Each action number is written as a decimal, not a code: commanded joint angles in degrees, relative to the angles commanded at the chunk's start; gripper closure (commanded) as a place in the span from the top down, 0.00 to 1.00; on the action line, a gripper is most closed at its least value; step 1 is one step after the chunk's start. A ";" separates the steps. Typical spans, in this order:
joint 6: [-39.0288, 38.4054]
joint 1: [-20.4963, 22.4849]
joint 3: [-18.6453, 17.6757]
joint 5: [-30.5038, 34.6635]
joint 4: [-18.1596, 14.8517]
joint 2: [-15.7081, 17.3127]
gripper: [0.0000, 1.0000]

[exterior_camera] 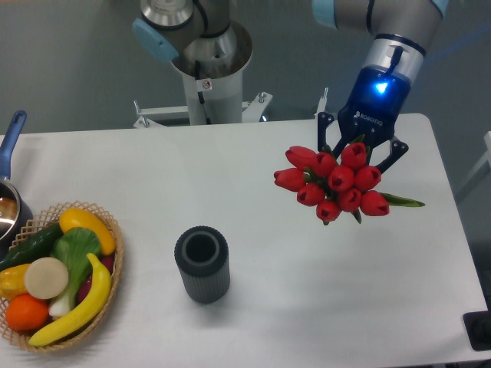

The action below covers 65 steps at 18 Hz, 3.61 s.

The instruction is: Insert the flowers into the vase

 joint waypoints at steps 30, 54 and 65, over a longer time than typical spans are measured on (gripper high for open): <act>1.05 -6.84 -0.62 -13.61 4.21 -1.05 0.43; 7.12 -16.52 -2.55 -33.13 4.66 -5.36 0.43; 7.21 -17.14 -3.60 -33.66 4.66 -7.21 0.43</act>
